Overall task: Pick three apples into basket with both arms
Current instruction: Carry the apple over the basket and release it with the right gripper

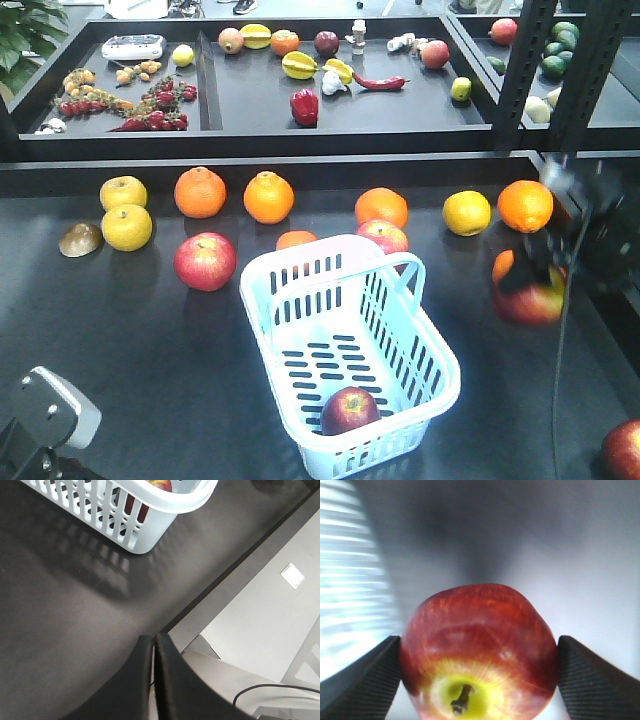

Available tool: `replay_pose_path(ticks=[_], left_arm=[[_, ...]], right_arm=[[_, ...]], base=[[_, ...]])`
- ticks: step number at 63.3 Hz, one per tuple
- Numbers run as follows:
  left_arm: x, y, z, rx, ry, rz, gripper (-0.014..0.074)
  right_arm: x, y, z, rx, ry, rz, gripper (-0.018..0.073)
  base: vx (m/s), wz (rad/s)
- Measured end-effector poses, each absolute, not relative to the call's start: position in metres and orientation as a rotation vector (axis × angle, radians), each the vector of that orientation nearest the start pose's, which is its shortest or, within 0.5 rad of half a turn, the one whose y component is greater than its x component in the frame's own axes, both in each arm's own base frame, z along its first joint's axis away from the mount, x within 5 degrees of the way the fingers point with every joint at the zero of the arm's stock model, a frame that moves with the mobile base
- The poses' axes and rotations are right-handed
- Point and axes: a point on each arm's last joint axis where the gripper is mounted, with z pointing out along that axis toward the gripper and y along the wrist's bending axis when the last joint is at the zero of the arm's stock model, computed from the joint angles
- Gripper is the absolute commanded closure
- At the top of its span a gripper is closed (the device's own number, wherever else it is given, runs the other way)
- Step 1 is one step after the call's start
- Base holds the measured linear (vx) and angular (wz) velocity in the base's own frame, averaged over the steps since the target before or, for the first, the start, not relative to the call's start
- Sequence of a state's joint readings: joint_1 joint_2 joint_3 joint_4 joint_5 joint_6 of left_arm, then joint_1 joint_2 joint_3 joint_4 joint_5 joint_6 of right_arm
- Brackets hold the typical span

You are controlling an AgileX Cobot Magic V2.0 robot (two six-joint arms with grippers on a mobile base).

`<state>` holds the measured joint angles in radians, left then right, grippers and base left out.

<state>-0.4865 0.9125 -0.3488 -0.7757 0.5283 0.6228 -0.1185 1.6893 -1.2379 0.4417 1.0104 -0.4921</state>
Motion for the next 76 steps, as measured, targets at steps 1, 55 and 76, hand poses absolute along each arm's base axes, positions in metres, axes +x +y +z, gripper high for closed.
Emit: replay_pose_path(ticks=[1,55,76], left_arm=[[0.114,-0.096,0.209,0.663,2.398,-0.688,0.0603],[0.113,-0.096,0.209,0.663,2.399,-0.688,0.0603],[0.113,-0.096,0.209,0.663,2.399,-0.688,0.0603]], right_arm=[[0.332,-0.004,0.256,-0.259,2.767,0.478,0.0568],[0.310,0.132,0.259,-0.794,2.659,0.572,0.0150],[0.314,0.132,0.254,-0.730,2.672,0.561,-0.0083]], base=[[0.00,0.00],[0.00,0.00],[0.00,0.00]])
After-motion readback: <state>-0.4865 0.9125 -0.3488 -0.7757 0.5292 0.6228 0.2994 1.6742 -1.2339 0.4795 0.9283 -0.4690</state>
